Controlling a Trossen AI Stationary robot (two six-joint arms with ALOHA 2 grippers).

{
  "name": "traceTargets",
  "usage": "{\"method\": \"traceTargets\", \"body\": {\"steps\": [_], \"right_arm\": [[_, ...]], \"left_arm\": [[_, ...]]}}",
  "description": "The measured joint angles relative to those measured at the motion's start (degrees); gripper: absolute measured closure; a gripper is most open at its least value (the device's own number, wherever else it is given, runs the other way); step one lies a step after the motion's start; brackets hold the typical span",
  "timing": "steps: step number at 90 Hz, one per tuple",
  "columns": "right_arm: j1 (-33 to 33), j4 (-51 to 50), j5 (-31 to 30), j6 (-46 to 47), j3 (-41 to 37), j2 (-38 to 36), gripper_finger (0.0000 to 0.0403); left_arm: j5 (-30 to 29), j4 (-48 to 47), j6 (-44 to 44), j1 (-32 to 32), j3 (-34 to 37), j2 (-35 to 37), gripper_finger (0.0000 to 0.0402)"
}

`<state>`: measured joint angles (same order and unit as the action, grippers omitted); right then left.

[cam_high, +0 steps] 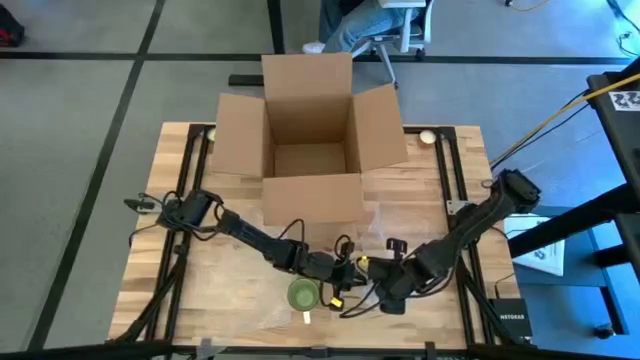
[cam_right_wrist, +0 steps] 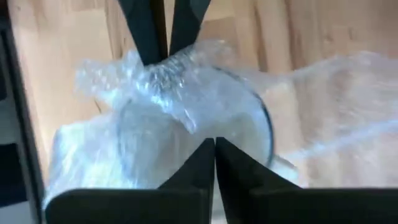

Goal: Wrap mug
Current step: Wrap the blue mug with the right transparent bubble wrap

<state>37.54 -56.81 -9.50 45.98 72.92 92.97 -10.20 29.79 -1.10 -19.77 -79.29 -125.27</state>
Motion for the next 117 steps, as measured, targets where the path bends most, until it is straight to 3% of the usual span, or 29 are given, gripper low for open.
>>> {"method": "traceTargets", "body": {"steps": [28,75,100,117], "right_arm": [[-0.1,7.9,-5.5,-2.1,0.7,-0.4,0.0402],[-0.4,14.1,-0.7,-1.2,-7.3,6.1,0.0402],[-0.3,2.6,0.5,-1.2,1.8,2.7,0.0402],[3.1,-4.9,0.3,2.3,8.9,0.7,0.0402]], "left_arm": [[0.0,-0.2,-0.2,0.0,0.1,0.0,0.0402],[-0.2,-0.4,0.0,0.1,0.1,0.1,0.0402],[-0.2,-0.5,0.0,0.1,0.2,0.2,0.0402],[-0.2,-0.5,0.0,0.0,0.2,0.2,0.0402]]}}
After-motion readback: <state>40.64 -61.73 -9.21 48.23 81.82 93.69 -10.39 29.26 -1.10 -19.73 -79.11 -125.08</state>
